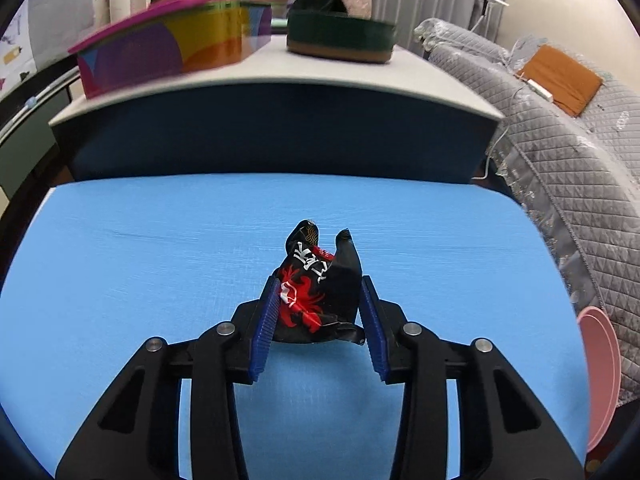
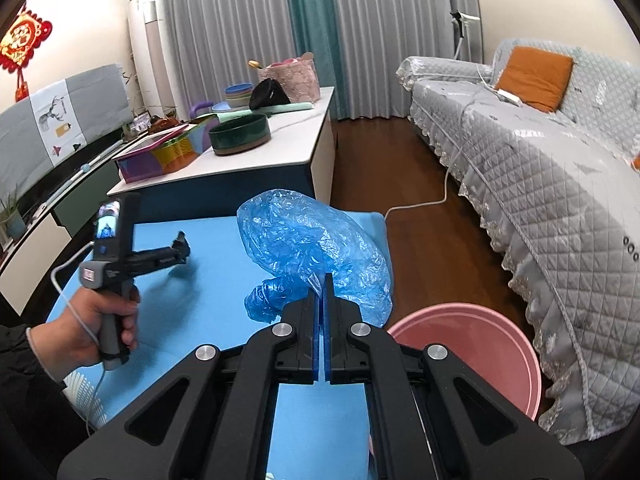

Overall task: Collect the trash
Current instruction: 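Carry the red-black wrapper and blue bag with both tools over the pink bucket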

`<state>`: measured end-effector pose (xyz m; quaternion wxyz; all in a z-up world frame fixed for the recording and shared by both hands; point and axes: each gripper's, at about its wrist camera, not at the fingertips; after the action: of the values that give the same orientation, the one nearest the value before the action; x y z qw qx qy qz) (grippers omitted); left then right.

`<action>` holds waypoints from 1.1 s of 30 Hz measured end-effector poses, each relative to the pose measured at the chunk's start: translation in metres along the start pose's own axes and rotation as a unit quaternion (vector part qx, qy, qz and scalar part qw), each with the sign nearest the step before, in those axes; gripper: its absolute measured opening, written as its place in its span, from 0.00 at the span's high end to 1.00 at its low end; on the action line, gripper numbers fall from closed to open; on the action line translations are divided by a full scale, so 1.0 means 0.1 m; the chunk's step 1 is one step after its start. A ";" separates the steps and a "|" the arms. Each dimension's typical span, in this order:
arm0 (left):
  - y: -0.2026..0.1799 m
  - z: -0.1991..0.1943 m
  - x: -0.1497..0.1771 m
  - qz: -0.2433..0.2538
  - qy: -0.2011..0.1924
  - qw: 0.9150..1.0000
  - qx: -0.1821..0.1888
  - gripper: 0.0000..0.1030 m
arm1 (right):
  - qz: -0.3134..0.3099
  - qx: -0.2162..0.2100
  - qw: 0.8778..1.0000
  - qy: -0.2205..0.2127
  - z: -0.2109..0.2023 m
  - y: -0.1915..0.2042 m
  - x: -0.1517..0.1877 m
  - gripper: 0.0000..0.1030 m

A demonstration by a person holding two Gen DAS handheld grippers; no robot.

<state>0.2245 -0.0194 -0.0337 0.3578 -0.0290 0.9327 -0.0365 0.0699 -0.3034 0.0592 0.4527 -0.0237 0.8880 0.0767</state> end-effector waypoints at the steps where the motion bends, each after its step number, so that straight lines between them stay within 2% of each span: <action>1: -0.02 -0.08 0.01 0.003 -0.007 1.000 0.002 0.62 | 0.000 0.002 1.000 0.000 0.00 0.00 0.01 0.99; 8: -0.03 -0.46 0.00 0.003 -0.030 0.999 0.018 0.62 | -0.002 0.020 1.000 -0.015 -0.15 -0.08 0.09 0.99; 14: -0.24 -0.75 0.10 0.012 -0.050 0.998 0.041 0.62 | 0.004 0.032 0.999 -0.024 -0.29 -0.16 0.14 0.99; 27: -0.78 -0.97 0.19 0.046 -0.063 0.993 0.085 0.62 | 0.027 0.069 0.997 -0.026 -0.40 -0.47 0.23 0.99; 33: -1.09 -1.06 0.22 0.067 -0.069 0.989 0.117 0.62 | 0.043 0.087 0.995 -0.022 -0.44 -0.64 0.27 0.99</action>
<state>0.1399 -0.1246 0.0403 0.4235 0.0730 0.8950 -0.1194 0.0262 -0.3726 0.0552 0.4688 0.0551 0.8814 0.0192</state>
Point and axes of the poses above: each gripper's, at about its wrist camera, not at the fingertips, and z roughly the way its jaws point, y to its left, x to its underside, and after that the axes turned 1 degree about -z, right-handed
